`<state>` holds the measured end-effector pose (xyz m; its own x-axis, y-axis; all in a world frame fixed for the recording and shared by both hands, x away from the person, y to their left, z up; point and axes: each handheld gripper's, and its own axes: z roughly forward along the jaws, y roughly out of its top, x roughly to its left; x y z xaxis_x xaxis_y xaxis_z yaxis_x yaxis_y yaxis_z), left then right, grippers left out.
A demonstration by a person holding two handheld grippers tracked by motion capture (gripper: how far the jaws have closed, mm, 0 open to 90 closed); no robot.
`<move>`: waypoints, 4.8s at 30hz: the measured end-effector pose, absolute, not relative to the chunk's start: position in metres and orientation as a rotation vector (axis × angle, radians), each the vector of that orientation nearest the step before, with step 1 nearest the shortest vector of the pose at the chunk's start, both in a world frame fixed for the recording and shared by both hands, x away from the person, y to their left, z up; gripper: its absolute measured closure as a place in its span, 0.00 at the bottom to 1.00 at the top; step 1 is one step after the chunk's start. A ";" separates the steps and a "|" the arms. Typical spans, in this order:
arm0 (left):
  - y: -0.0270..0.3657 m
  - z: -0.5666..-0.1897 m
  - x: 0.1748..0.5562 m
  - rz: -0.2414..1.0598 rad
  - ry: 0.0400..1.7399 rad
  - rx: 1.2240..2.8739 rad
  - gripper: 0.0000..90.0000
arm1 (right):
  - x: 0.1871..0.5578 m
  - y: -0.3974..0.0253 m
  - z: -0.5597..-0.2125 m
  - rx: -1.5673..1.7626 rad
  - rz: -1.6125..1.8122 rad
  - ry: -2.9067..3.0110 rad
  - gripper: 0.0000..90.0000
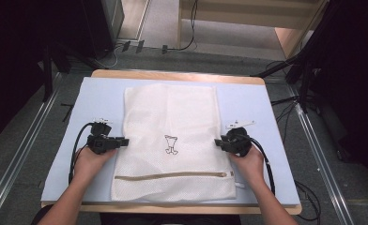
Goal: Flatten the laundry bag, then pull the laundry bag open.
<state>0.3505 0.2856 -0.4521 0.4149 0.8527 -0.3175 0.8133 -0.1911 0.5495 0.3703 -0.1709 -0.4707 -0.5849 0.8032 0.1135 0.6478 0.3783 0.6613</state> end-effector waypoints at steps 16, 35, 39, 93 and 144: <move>0.298 -0.439 0.397 0.184 1.413 1.930 0.96 | 0.406 -0.167 -0.468 1.363 1.085 2.374 0.94; 0.304 -0.438 0.419 0.171 1.420 1.897 0.71 | 0.430 -0.169 -0.467 1.405 1.091 2.353 0.71; 0.304 -0.435 0.416 0.153 1.408 1.907 0.56 | 0.428 -0.172 -0.462 1.373 1.112 2.351 0.70; 0.201 -0.403 0.370 0.061 1.013 2.097 0.43 | 0.351 -0.179 -0.449 1.246 1.178 2.488 0.74; 0.149 -0.412 0.366 0.023 0.882 2.182 0.48 | 0.340 -0.173 -0.465 1.281 1.157 2.620 1.00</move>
